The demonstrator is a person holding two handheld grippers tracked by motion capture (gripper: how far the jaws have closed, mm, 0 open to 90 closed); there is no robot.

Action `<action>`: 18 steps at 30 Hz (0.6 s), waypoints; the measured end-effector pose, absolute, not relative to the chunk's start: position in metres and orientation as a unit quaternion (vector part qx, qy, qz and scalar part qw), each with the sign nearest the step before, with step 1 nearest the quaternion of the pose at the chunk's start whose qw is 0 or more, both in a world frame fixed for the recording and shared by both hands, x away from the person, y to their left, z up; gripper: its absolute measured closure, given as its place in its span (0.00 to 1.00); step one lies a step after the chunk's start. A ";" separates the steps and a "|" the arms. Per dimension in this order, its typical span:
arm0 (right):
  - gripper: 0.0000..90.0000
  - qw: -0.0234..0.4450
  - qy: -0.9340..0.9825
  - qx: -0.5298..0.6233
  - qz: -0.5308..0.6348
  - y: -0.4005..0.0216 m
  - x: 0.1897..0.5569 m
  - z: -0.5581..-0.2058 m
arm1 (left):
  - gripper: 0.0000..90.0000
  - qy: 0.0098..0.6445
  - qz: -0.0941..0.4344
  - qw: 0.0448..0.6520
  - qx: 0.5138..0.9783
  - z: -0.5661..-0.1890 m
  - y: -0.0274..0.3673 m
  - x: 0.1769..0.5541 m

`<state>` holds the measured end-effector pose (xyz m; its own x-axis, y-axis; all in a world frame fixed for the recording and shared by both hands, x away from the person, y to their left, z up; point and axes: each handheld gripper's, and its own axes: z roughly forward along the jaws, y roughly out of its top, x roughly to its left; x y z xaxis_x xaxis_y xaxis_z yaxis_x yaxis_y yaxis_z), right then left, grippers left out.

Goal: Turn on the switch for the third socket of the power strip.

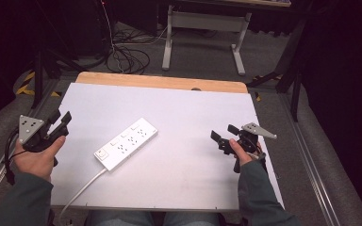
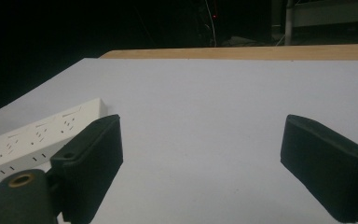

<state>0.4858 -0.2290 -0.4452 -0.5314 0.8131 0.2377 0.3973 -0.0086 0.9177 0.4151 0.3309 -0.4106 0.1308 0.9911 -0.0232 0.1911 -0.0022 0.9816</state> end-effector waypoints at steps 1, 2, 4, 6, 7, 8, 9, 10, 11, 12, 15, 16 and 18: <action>0.15 0.188 0.679 0.446 0.552 -0.229 0.486 -0.445 | 0.72 0.516 0.411 0.482 0.577 -0.411 0.331 0.415; 0.15 0.187 0.680 0.446 0.551 -0.229 0.486 -0.445 | 0.73 0.516 0.409 0.480 0.579 -0.411 0.331 0.416; 0.15 0.188 0.679 0.448 0.550 -0.230 0.485 -0.445 | 0.76 0.515 0.408 0.479 0.582 -0.411 0.331 0.416; 0.15 0.188 0.679 0.449 0.550 -0.231 0.485 -0.445 | 0.78 0.515 0.407 0.480 0.582 -0.411 0.331 0.417; 0.15 0.186 0.679 0.450 0.550 -0.231 0.485 -0.445 | 0.79 0.515 0.405 0.481 0.582 -0.411 0.331 0.417; 0.15 0.186 0.678 0.451 0.550 -0.232 0.485 -0.445 | 0.82 0.513 0.403 0.483 0.584 -0.410 0.331 0.417; 0.15 0.186 0.678 0.451 0.550 -0.233 0.485 -0.445 | 0.83 0.513 0.403 0.483 0.584 -0.410 0.331 0.417; 0.15 0.186 0.678 0.451 0.550 -0.233 0.485 -0.445 | 0.84 0.511 0.401 0.485 0.586 -0.410 0.330 0.418; 0.15 0.186 0.678 0.451 0.550 -0.233 0.484 -0.445 | 0.86 0.511 0.401 0.485 0.586 -0.410 0.330 0.418; 0.15 0.185 0.678 0.452 0.549 -0.233 0.484 -0.445 | 0.87 0.508 0.400 0.485 0.588 -0.410 0.330 0.418; 0.15 0.185 0.678 0.452 0.549 -0.233 0.484 -0.445 | 0.92 0.506 0.397 0.488 0.590 -0.410 0.330 0.419; 0.15 0.184 0.679 0.452 0.549 -0.233 0.483 -0.445 | 0.93 0.504 0.396 0.489 0.591 -0.409 0.330 0.419; 0.15 0.184 0.679 0.453 0.548 -0.233 0.483 -0.445 | 0.94 0.502 0.395 0.487 0.595 -0.409 0.330 0.419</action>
<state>0.4834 -0.2331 -0.4454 -0.5227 0.8161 0.2466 0.4126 -0.0109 0.9109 0.4192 0.3299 -0.4089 0.1837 0.9828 -0.0199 0.2138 -0.0202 0.9767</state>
